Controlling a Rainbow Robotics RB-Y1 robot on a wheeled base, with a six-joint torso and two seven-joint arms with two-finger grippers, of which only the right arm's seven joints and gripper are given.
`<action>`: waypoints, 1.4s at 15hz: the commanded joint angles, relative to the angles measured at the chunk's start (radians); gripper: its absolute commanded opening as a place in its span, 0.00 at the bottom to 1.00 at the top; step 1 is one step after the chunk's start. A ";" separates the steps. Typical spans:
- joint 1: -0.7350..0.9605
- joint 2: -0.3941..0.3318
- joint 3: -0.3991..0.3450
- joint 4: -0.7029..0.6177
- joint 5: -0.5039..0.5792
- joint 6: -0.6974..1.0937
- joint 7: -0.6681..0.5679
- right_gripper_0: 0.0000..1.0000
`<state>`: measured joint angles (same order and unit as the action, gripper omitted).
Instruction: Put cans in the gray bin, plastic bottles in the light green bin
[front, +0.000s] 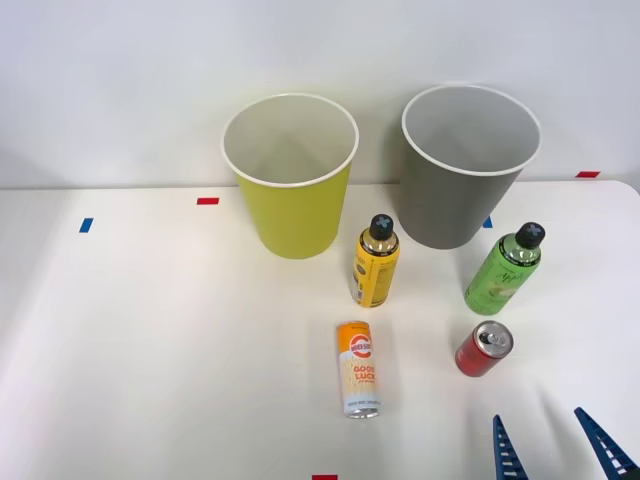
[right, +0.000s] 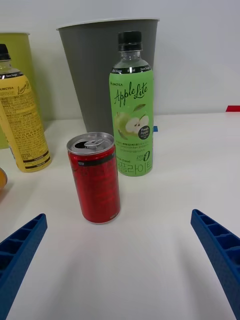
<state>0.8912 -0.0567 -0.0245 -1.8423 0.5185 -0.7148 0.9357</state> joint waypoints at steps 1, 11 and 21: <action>0.000 0.000 0.000 0.000 0.000 0.000 0.000 1.00; 0.000 0.000 0.000 0.000 0.000 0.000 0.000 1.00; 0.000 0.000 0.000 0.000 0.000 0.000 0.000 1.00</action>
<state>0.8912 -0.0567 -0.0245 -1.8423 0.5185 -0.7148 0.9357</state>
